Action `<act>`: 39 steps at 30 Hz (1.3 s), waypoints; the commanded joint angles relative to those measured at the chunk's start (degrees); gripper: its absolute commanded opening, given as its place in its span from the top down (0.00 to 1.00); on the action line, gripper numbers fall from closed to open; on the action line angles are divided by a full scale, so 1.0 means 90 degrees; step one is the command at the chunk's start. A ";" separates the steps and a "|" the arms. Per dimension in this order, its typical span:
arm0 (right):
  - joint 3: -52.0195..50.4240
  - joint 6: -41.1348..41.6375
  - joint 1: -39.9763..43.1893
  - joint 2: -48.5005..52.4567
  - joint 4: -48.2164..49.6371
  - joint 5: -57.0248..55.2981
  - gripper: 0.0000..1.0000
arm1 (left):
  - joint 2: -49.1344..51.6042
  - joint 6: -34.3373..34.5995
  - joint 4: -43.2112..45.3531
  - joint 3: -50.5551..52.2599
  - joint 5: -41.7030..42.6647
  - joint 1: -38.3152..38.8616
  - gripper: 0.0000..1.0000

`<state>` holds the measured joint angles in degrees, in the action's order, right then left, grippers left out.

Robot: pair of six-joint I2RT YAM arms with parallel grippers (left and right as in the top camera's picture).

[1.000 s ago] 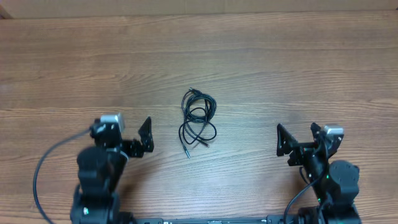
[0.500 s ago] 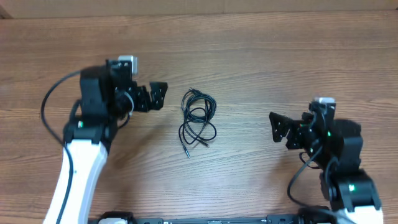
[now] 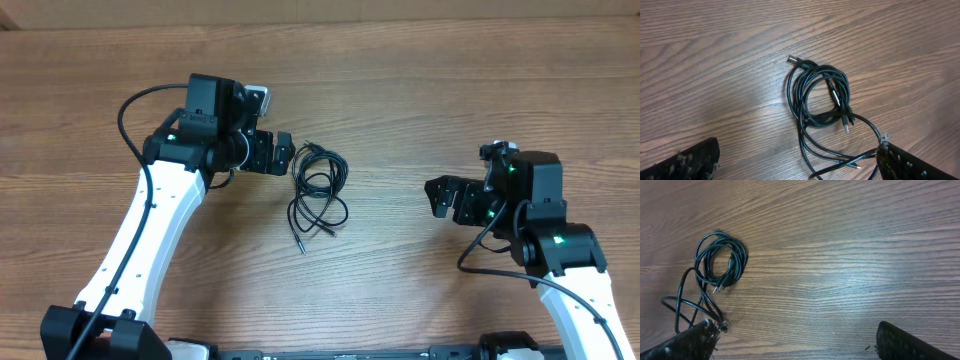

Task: Untangle cables
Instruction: 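Reach both grippers toward the black cable bundle and grasp cable strands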

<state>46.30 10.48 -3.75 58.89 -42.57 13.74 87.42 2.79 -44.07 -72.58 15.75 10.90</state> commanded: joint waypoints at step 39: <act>0.0197 0.0022 0.0027 -0.0017 0.0352 0.0187 0.00 | 0.2460 0.0529 0.0869 -0.0471 0.0284 0.1086 0.96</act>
<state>46.30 10.52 -3.75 58.89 -40.45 14.04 111.66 6.57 -35.79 -73.84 12.67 20.08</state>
